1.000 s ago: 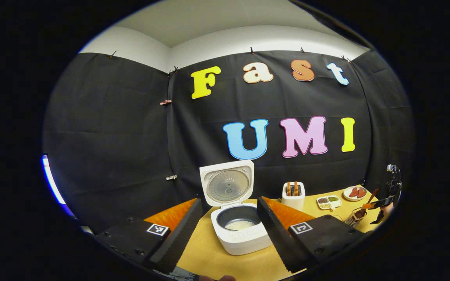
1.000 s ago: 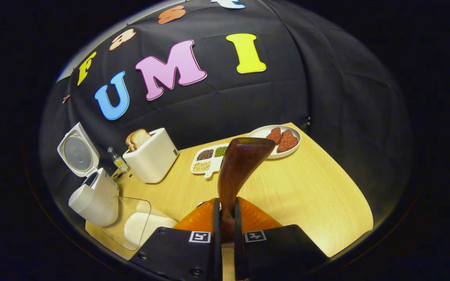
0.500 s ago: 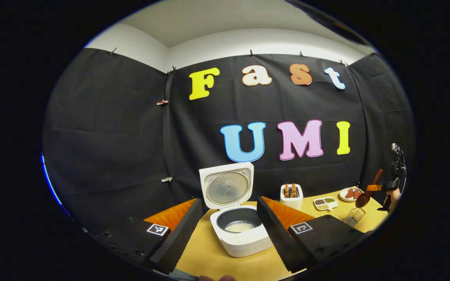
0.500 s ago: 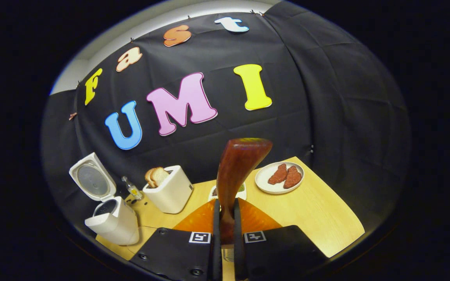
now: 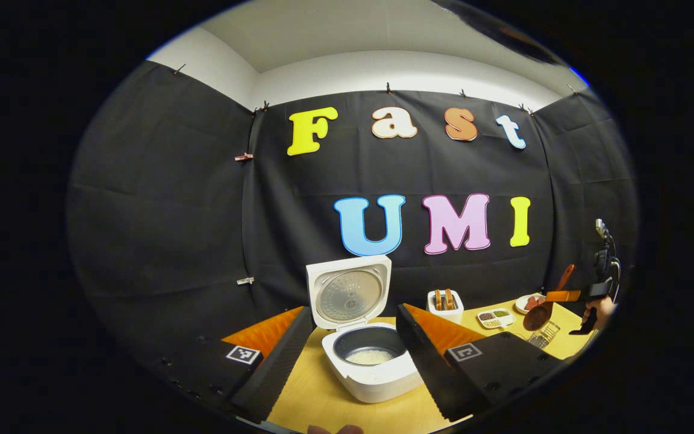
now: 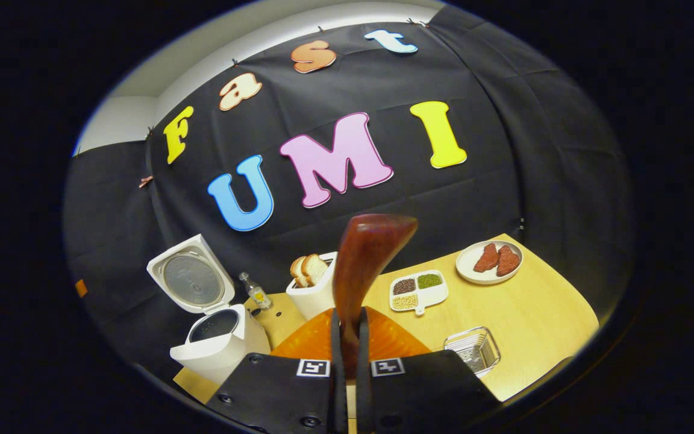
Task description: Close the left gripper, press the button to open the rice cooker; take a wooden spoon from the chopstick holder with the right hand, scoop a spoonful of rice and pour it into the rice cooker, then put the wooden spoon back into the chopstick holder.
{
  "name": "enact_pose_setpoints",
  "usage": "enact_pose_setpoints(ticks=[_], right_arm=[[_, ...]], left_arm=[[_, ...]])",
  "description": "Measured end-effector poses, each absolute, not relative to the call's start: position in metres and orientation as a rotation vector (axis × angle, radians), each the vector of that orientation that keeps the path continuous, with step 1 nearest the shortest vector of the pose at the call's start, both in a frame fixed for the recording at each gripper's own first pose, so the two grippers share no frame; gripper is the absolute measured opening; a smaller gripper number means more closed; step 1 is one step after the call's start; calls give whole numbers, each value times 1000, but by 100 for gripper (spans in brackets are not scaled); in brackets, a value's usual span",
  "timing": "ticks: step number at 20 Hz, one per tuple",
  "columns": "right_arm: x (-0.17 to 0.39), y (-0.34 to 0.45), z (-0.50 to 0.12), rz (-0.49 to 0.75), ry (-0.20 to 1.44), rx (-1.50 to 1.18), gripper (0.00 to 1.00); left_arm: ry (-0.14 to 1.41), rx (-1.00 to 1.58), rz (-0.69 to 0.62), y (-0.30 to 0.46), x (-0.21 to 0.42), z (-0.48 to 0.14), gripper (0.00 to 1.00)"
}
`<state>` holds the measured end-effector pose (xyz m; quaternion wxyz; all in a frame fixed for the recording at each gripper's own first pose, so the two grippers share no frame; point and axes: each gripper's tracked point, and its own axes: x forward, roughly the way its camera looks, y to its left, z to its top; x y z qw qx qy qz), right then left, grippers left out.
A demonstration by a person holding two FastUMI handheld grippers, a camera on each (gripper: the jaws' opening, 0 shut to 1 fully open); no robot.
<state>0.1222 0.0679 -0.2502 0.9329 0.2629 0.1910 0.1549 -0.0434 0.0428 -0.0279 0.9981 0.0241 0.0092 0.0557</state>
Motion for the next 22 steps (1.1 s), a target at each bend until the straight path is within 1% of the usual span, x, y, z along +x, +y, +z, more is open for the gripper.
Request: enact_pose_setpoints(ticks=[4, 8, 13, 15, 18, 19, 20, 22], right_arm=[[109, 105, -274, 333, 442, 481, 10], [115, 111, -312, 277, 502, 356, 8], [123, 119, -334, 256, 486, 117, 8], [120, 127, -350, 263, 510, 44, 8], [110, 140, -374, 269, 566, 48, 8], [110, 145, -374, 260, 569, 71, 12], [108, 151, -375, 262, 578, 109, 8], [101, 171, -376, 287, 610, 205, 8]], left_arm=[[26, 39, 91, 61, -39, -35, 97], [36, 32, 77, 72, -35, -41, 97], [39, 35, 62, 79, -29, -48, 97], [48, 38, 61, 84, -28, -51, 97], [58, 43, 67, 92, -27, -53, 97], [59, 43, 73, 94, -27, -54, 97], [62, 44, 78, 96, -28, -54, 97], [66, 47, 84, 99, -30, -55, 97]])
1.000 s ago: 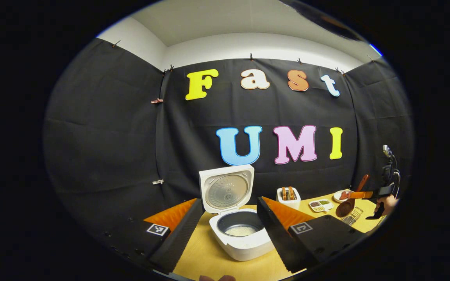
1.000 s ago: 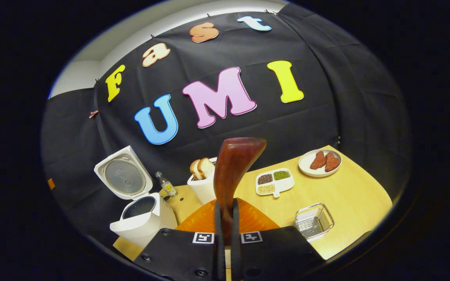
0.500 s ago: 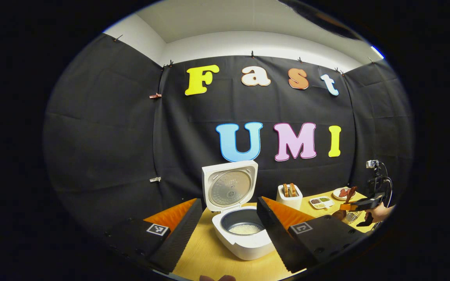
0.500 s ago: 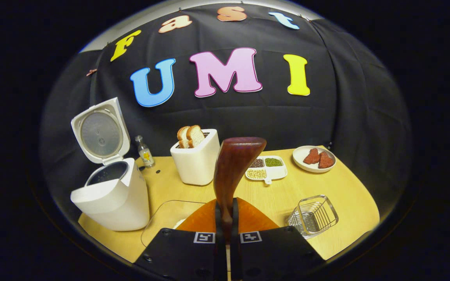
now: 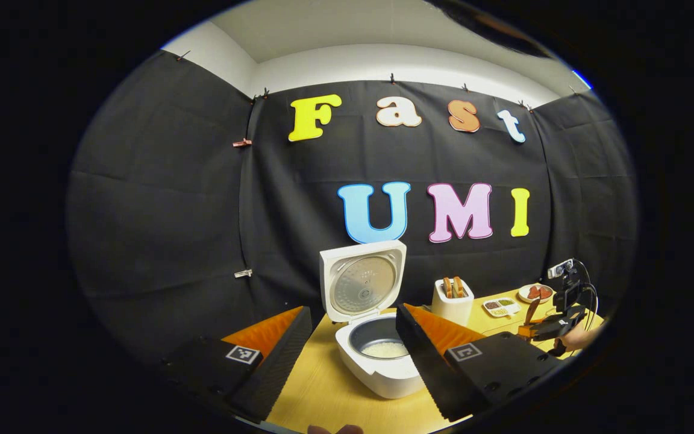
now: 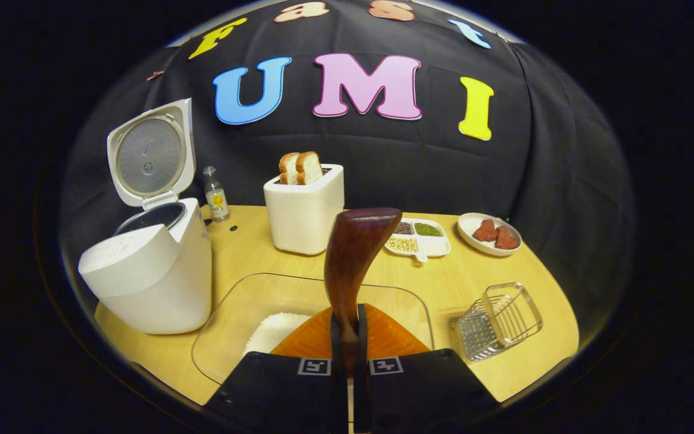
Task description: Close the left gripper, press the button to open the rice cooker; take a wooden spoon from the chopstick holder with the right hand, scoop a spoonful of rice and pour it into the rice cooker, then put the wooden spoon back into the chopstick holder.
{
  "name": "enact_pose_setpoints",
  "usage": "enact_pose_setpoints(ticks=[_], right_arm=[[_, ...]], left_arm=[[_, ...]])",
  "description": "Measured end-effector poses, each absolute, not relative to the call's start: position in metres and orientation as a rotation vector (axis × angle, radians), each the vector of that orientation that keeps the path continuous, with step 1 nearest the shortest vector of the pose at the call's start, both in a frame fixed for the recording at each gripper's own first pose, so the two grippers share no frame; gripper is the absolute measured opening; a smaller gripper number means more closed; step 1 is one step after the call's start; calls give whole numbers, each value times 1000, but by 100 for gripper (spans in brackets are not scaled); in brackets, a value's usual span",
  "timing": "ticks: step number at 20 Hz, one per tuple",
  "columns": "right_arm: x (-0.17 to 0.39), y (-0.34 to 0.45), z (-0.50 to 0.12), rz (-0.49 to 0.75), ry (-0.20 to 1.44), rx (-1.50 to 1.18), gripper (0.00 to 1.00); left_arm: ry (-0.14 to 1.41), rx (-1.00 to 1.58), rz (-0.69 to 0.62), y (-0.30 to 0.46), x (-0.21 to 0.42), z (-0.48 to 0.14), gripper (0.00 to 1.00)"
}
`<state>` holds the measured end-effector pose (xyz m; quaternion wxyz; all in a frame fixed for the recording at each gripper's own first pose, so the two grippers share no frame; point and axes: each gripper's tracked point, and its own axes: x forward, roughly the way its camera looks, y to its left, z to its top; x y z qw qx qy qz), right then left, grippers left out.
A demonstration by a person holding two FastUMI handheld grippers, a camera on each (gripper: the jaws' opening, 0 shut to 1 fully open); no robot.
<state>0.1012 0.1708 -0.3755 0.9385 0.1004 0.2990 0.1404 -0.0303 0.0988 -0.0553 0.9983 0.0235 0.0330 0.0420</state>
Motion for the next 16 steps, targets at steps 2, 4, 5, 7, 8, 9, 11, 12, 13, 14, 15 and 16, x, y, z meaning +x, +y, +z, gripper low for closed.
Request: enact_pose_setpoints(ticks=[2, 4, 5, 7, 8, 9, 11, 12, 13, 14, 15, 16], right_arm=[[97, 183, -376, 292, 637, 308, 8], [93, 191, -379, 280, 679, 441, 8], [94, 188, -381, 256, 694, 513, 8], [95, 177, -385, 199, 725, 683, 8], [96, 172, -382, 181, 724, 779, 8], [97, 167, -380, 171, 715, 854, 8], [99, 158, -374, 165, 696, 966, 8], [100, 152, -371, 164, 687, 1005, 8], [100, 145, -365, 165, 676, 1035, 8], [101, 139, -361, 163, 667, 1062, 8], [101, 134, -357, 155, 660, 1089, 8], [102, 128, -352, 144, 651, 1116, 8]], left_arm=[[71, 49, 88, 102, -32, -57, 97], [71, 35, 91, 103, -32, -58, 97], [71, 27, 95, 104, -32, -59, 97], [72, 16, 98, 105, -31, -59, 97], [70, 16, 100, 106, -32, -58, 97], [66, 18, 101, 106, -32, -57, 97], [61, 21, 101, 106, -32, -56, 97], [59, 20, 99, 106, -33, -56, 97], [57, 17, 100, 106, -34, -55, 97], [57, 12, 100, 105, -33, -55, 97], [55, 7, 100, 105, -34, -56, 97], [54, 4, 101, 105, -34, -55, 97]])
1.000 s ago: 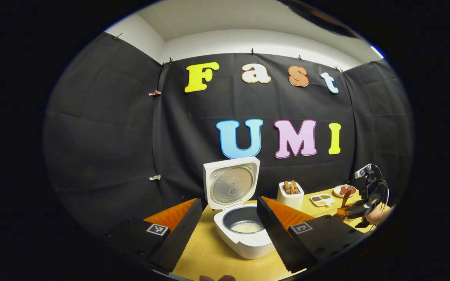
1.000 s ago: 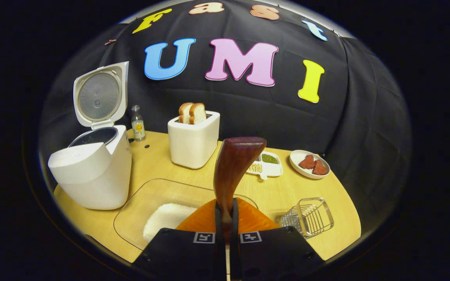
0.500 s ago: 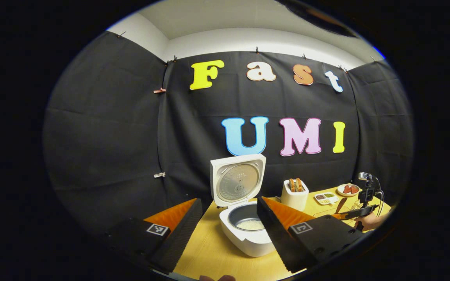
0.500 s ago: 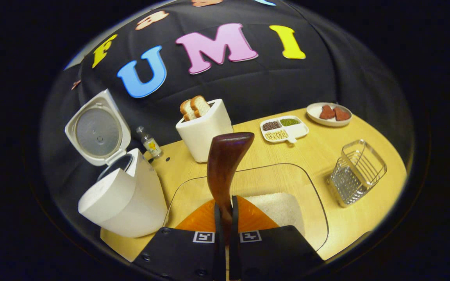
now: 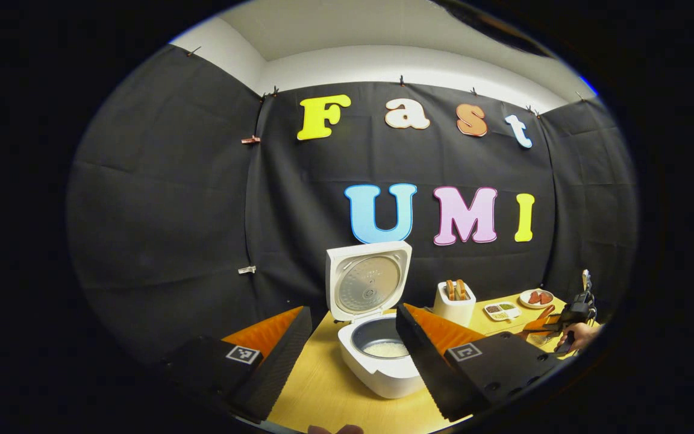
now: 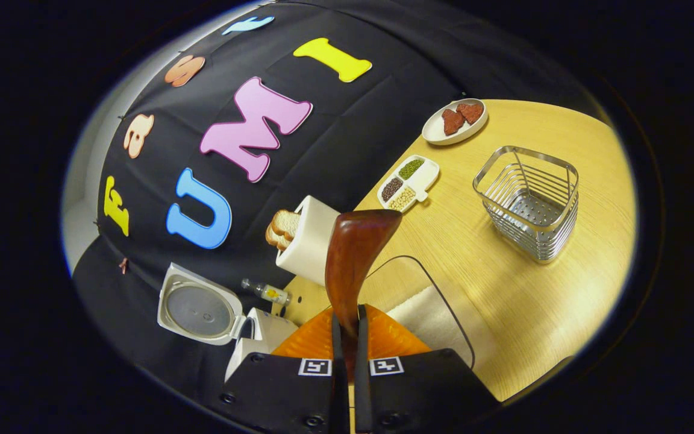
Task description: Close the left gripper, press the button to open the rice cooker; take a wooden spoon from the chopstick holder with the right hand, scoop a spoonful of rice and pour it into the rice cooker, then put the wooden spoon back into the chopstick holder.
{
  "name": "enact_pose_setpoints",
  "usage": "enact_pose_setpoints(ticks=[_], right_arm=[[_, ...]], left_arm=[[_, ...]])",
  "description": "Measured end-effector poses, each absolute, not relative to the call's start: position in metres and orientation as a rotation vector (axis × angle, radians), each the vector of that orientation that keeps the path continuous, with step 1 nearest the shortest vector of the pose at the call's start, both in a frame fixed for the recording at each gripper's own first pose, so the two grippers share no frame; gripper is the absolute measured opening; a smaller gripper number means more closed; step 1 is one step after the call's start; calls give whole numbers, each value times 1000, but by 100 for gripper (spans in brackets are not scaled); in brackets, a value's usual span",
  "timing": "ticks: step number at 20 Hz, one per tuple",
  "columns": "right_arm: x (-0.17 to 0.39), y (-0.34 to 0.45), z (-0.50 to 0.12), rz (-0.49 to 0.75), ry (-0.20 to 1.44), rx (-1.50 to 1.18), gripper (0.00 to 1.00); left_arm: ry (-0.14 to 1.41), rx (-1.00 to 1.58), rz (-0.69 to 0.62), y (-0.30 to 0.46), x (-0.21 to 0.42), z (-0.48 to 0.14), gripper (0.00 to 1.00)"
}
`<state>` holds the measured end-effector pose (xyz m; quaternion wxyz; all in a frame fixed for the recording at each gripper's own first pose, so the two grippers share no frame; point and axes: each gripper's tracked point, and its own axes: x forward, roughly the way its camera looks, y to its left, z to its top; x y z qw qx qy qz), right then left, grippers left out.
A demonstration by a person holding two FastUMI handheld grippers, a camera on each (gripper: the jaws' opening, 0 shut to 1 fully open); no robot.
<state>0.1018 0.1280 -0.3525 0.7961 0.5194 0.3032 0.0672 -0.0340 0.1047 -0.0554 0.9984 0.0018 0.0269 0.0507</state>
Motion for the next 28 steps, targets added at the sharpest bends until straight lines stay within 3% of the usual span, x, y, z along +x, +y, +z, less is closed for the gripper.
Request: enact_pose_setpoints(ticks=[5, 11, 21, 28], right_arm=[[109, 109, -324, 110, 606, 1246, 8], [118, 140, -271, 198, 609, 1367, 8], [146, 284, -155, 463, 603, 1389, 8], [161, 386, -156, 527, 631, 1184, 8]], left_arm=[[49, 0, 102, 104, -38, -55, 97], [59, -20, 109, 107, -36, -60, 97], [59, -8, 114, 120, -38, -61, 97], [77, -29, 148, 135, -44, -69, 97]])
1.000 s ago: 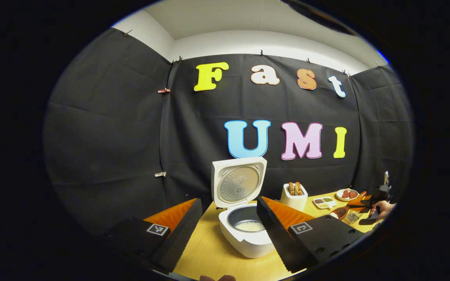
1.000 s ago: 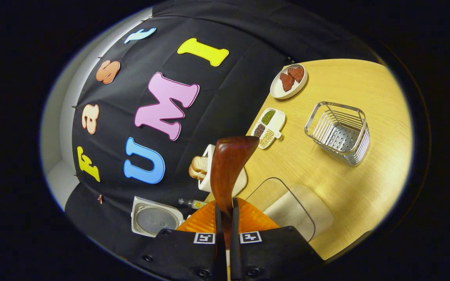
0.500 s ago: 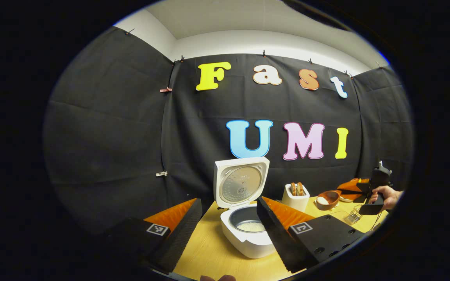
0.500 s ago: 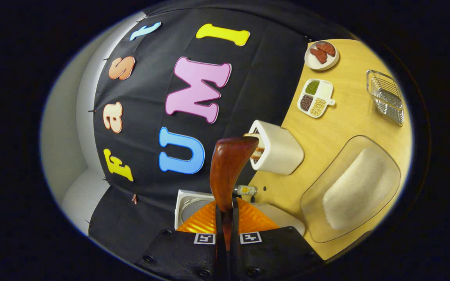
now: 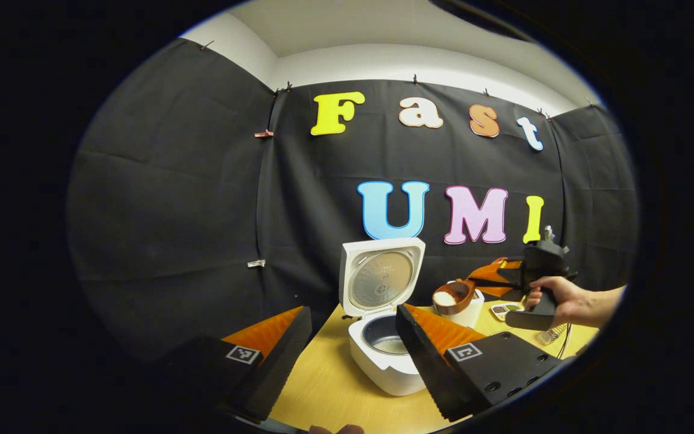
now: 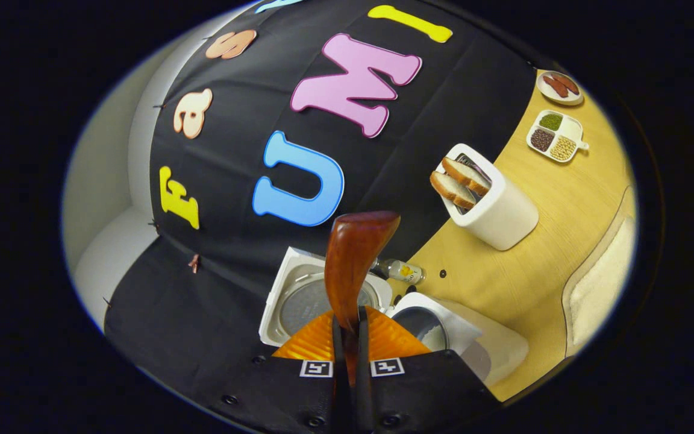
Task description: Close the left gripper, press the button to open the rice cooker; take a wooden spoon from the chopstick holder with the right hand, scoop a spoonful of rice and pour it into the rice cooker, then put the wooden spoon back into the chopstick holder.
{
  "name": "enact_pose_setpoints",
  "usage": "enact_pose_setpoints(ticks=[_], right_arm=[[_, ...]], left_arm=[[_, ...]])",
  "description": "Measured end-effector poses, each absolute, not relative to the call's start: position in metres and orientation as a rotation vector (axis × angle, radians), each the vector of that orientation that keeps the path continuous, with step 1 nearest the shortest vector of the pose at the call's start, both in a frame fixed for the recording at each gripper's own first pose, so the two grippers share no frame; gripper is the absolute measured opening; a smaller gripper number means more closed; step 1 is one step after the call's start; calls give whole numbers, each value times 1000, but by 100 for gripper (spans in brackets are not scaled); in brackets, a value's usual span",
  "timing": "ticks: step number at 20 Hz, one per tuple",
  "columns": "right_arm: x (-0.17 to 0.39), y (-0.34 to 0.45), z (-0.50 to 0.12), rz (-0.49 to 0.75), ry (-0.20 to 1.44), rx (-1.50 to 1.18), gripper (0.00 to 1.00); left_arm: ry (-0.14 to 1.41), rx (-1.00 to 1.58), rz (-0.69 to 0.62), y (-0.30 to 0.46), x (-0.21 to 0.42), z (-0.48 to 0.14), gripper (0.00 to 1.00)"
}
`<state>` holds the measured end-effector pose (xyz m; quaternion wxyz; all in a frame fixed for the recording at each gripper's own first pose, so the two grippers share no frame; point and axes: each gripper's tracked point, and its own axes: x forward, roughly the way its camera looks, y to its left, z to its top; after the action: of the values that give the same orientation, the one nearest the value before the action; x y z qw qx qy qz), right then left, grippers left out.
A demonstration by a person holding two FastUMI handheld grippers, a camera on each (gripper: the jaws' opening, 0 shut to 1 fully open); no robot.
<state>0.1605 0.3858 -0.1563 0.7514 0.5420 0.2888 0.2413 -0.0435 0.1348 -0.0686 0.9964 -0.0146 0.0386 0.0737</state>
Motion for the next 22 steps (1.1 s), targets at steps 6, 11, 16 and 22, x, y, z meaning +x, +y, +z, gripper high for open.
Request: enact_pose_setpoints(ticks=[6, 11, 16, 22], right_arm=[[168, 434, -161, 575, 568, 834, 8], [175, 456, -159, 621, 477, 565, 8], [178, 468, -151, 664, 409, 408, 8], [173, 481, -140, 730, 318, 223, 8]], left_arm=[[109, -69, 183, 149, -51, -87, 97], [133, -87, 221, 165, -58, -98, 100], [137, -100, 239, 173, -60, -100, 96], [140, -111, 237, 174, -59, -102, 96]])
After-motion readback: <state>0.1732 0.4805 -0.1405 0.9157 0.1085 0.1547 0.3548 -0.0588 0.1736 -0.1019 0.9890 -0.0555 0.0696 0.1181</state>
